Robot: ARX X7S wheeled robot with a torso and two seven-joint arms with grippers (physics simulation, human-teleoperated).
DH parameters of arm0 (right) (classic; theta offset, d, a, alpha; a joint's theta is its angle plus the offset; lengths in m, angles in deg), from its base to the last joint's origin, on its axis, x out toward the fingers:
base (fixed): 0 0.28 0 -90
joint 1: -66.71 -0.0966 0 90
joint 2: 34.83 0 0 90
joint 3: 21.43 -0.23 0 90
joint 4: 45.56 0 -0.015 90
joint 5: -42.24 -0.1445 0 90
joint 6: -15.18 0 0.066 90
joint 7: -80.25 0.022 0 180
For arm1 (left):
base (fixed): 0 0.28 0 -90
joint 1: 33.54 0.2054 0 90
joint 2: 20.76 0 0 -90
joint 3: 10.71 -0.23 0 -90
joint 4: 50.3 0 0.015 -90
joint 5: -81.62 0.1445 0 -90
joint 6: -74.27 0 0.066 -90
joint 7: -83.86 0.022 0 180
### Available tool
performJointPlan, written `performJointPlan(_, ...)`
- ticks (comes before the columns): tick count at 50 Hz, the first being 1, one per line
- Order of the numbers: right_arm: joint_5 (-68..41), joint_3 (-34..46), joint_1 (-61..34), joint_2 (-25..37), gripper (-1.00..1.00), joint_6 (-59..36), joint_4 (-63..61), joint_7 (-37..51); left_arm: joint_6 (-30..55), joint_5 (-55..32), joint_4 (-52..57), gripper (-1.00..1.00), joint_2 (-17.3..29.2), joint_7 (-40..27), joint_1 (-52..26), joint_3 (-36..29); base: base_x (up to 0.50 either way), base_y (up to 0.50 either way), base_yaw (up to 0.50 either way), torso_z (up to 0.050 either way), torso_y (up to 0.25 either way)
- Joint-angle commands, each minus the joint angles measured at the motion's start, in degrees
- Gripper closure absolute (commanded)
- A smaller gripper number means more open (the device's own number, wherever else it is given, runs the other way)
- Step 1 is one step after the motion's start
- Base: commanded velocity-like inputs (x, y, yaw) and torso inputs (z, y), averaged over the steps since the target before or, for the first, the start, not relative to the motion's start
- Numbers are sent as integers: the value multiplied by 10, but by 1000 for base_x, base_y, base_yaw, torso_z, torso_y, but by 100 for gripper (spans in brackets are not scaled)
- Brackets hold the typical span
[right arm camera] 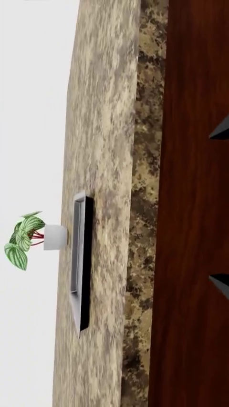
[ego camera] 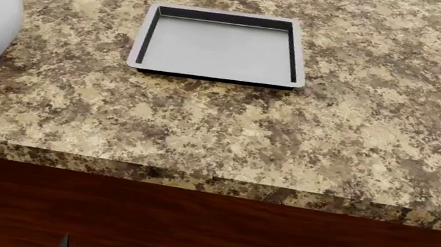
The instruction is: Pick up the bowl with donut and place it on the tray. Pick up the cupcake and place it on the tray.
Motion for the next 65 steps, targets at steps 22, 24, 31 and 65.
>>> performJointPlan(22, 20, 7, -50, 19, -100, -176, -110, 17, 194, 13, 72, -100, 10, -12, -82, -2, 0, 0, 0, 0, 0)
performJointPlan(24, 18, 9, -50, 21, -100, -176, -110, 19, 194, 12, 72, -100, 11, -14, -82, -3, 0, 0, 0, 0, 0)
performJointPlan(31, 13, 8, -130, 32, -100, -311, -146, 8, 301, 6, 81, -100, 18, -11, -168, 1, 0, 0, 0, 0, 0)
performJointPlan(65, -52, -4, -211, 64, -100, -381, -172, -33, 320, 79, 122, -100, 47, -85, -197, -67, 0, 147, 0, 34, 0)
